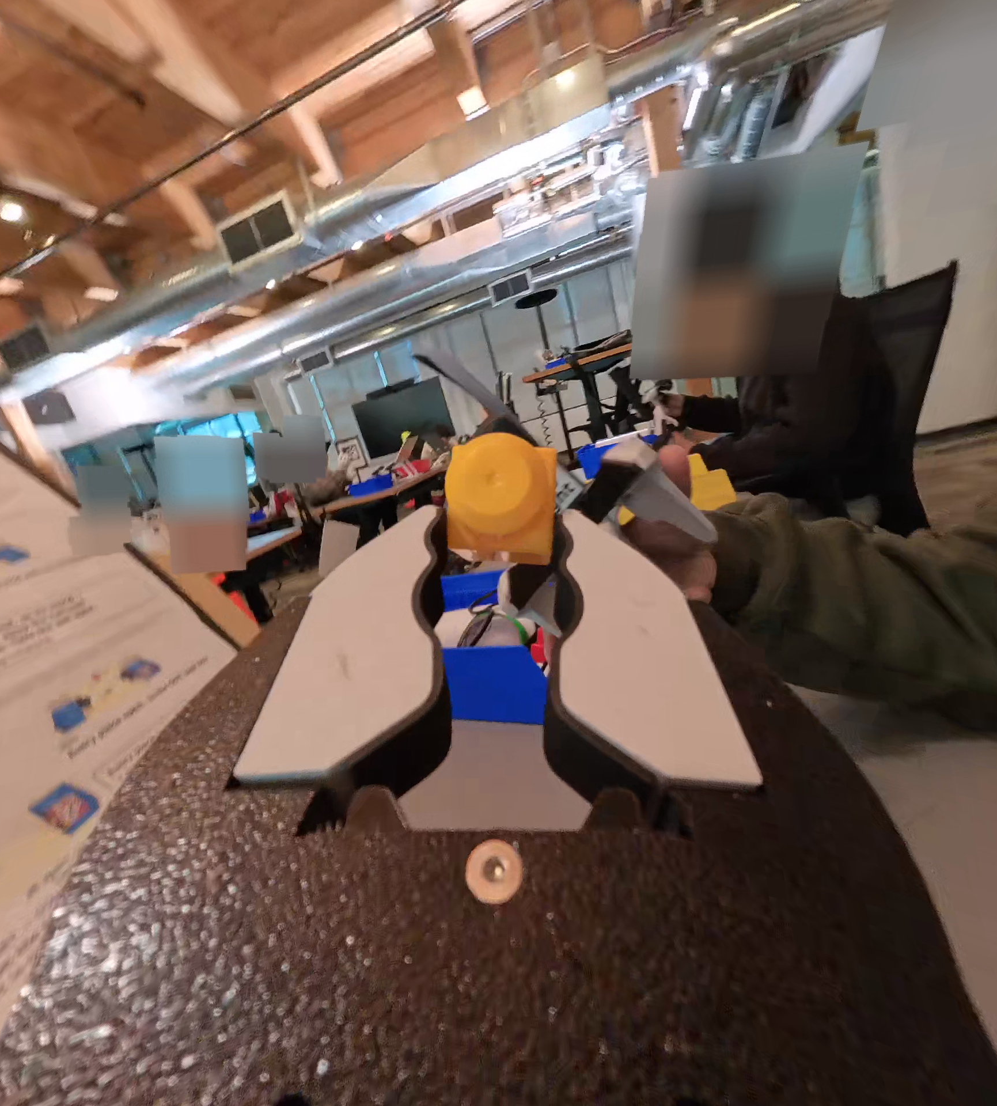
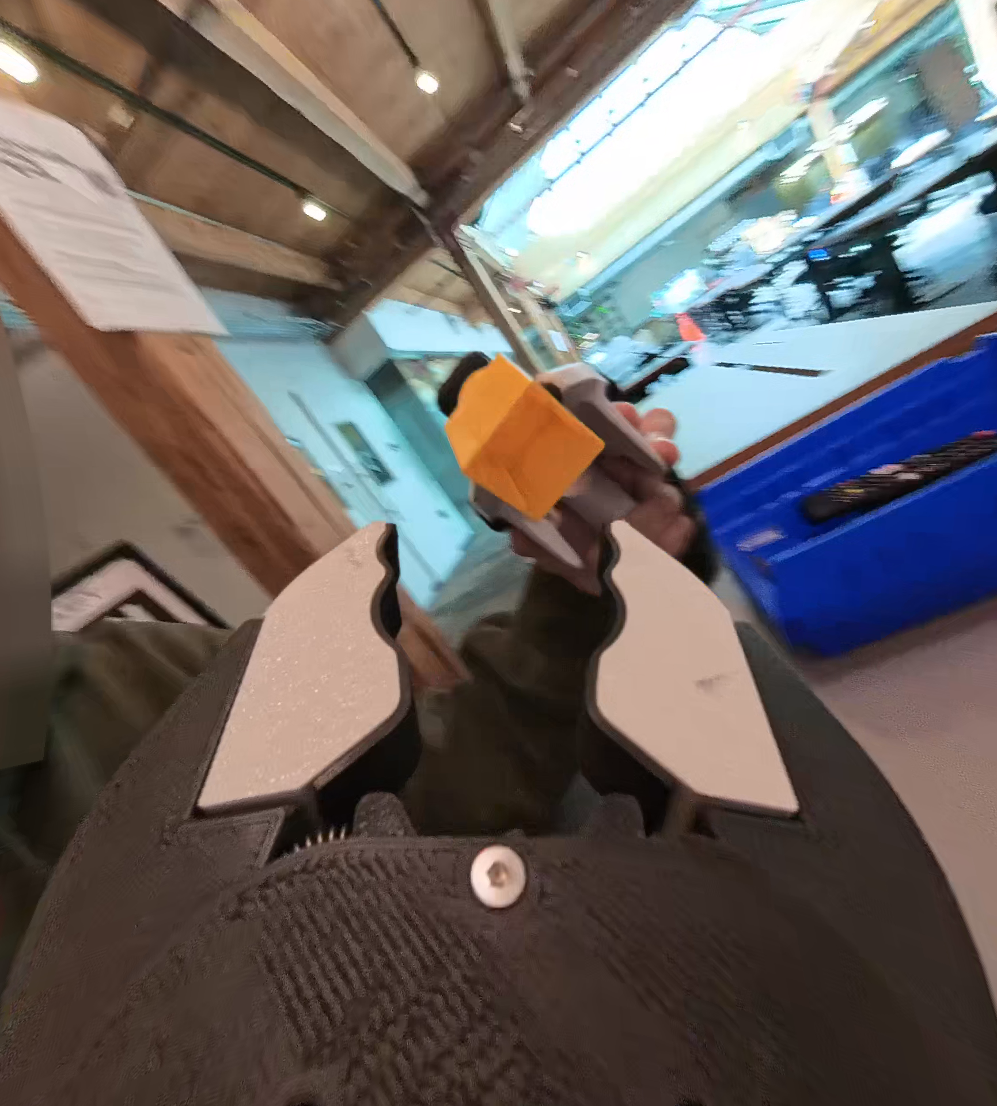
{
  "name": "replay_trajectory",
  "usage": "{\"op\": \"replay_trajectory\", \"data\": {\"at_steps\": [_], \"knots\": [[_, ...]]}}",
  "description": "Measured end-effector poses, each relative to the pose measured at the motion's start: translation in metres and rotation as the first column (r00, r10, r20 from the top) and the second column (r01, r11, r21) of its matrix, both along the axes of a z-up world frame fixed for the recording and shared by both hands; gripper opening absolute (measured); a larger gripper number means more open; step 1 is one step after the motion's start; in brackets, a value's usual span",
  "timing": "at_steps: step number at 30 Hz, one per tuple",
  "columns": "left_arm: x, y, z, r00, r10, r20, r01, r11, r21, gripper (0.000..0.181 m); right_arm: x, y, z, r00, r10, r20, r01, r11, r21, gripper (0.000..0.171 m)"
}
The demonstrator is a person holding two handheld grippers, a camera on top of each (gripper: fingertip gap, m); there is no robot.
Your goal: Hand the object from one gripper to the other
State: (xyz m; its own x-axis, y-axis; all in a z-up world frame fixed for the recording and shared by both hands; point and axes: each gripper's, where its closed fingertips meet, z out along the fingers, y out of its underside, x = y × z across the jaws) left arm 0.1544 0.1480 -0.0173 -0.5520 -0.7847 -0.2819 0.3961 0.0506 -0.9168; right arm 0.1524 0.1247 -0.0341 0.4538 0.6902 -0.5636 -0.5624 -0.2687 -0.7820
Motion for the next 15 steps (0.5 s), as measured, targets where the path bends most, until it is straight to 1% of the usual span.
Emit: {"op": "replay_trajectory", "data": {"at_steps": [2,4,7,9,12,13,15], "knots": [[-0.003,-0.008,0.0,0.999,-0.026,0.037,0.024,0.999,0.035,0.033,-0.008,-0.003,0.008,0.991,0.089,-0.103,-0.088,0.996,0.014,0.055],[-0.006,-0.016,-0.001,0.996,-0.055,0.064,0.05,0.996,0.07,0.033,-0.015,-0.004,0.01,0.98,0.137,-0.147,-0.136,0.991,0.019,0.054],[-0.006,-0.021,-0.003,0.995,-0.047,0.087,0.036,0.992,0.124,0.033,-0.018,-0.006,0.016,0.958,0.182,-0.223,-0.179,0.983,0.032,0.052],[-0.007,-0.023,-0.004,0.994,-0.047,0.095,0.033,0.989,0.144,0.033,-0.017,-0.004,0.014,0.967,0.158,-0.201,-0.154,0.987,0.038,0.042],[-0.005,-0.023,-0.006,0.996,-0.024,0.08,0.011,0.986,0.167,0.033,-0.015,-0.004,0.013,0.974,0.146,-0.173,-0.137,0.989,0.058,0.041],[-0.004,-0.022,-0.008,0.998,-0.013,0.069,0.001,0.985,0.175,0.033,-0.015,-0.004,0.012,0.98,0.137,-0.142,-0.129,0.989,0.066,0.041],[-0.001,-0.02,-0.012,1.0,0.006,0.007,-0.007,0.986,0.168,0.036,-0.01,0.0,0.009,0.998,0.049,-0.039,-0.045,0.994,0.096,0.04]]}}
